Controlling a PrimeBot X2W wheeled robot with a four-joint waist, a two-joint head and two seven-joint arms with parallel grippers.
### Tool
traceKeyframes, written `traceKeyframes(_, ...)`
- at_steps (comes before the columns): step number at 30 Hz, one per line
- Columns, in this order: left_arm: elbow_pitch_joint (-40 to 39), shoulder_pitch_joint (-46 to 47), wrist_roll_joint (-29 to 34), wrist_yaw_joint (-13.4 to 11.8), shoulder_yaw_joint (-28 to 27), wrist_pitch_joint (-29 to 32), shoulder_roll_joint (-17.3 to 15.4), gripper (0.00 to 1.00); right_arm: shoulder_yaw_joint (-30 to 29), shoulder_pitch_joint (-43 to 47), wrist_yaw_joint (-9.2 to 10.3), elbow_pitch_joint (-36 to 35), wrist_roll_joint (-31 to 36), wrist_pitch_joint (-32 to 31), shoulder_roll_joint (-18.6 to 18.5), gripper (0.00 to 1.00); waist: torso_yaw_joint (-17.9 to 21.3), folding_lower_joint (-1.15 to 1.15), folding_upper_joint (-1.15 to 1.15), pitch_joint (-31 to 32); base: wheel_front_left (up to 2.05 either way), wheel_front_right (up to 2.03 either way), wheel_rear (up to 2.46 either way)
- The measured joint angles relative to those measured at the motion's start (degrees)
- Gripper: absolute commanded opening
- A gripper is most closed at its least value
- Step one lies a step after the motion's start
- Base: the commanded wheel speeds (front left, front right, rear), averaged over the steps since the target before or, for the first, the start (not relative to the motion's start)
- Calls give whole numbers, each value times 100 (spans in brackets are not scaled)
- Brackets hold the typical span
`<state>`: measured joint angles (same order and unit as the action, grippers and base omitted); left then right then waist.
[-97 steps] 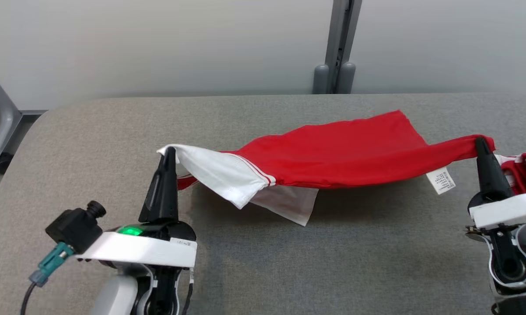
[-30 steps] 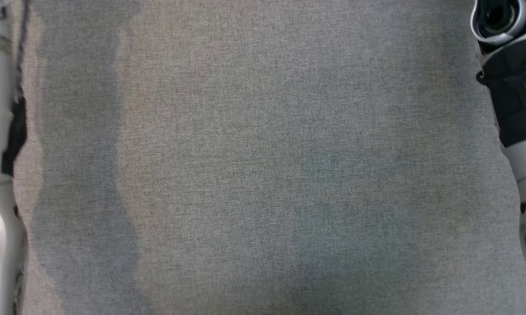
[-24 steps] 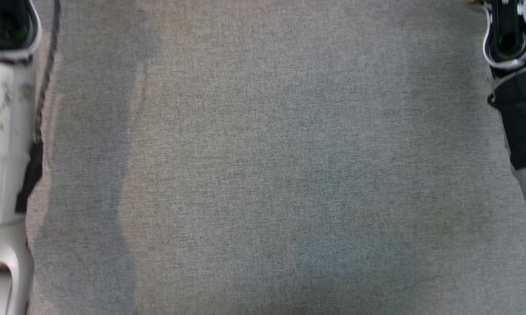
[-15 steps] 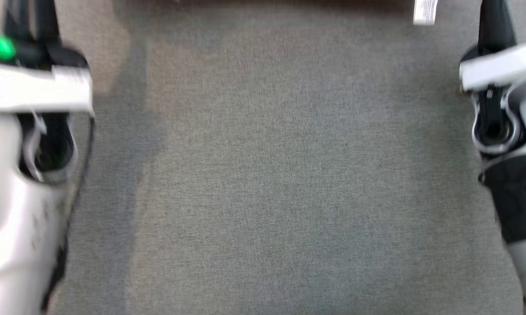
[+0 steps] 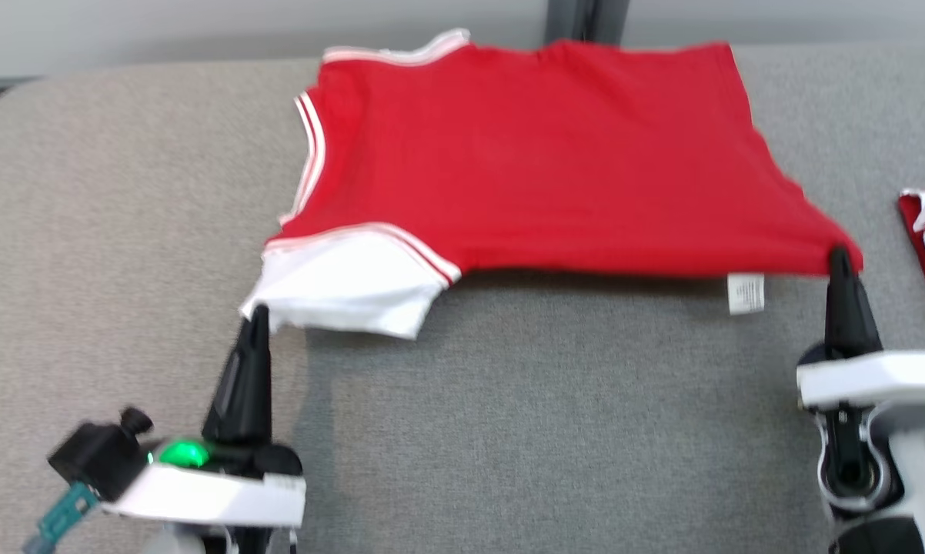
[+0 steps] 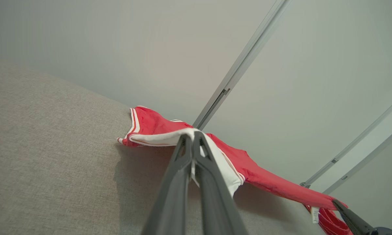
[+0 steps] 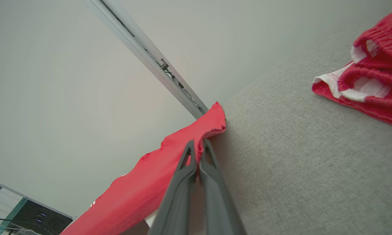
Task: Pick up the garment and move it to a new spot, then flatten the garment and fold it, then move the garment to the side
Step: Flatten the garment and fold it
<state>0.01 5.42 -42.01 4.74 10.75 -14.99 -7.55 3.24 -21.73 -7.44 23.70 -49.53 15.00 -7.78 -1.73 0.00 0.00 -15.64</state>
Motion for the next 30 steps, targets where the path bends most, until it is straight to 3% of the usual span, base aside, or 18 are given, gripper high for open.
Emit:
traceKeyframes(13, 13, -1671, 204, -103, 222, 35, -178, 0, -344, 1969, 0, -637, 178, -1, 335, 0, -266, 0, 0, 1045, 0, 0, 0)
traceKeyframes(21, -230, -2404, -7, -192, 230, 109, -179, 0, -319, 2650, 0, -1102, 227, -86, 396, 0, -192, -1, 0, 1176, 0, 0, 0)
traceKeyframes(30, -248, -2522, -31, -177, 253, 109, -221, 0, -493, 3043, 0, -1363, 219, -335, 443, 0, -127, 0, 0, 1254, 0, 0, 0)
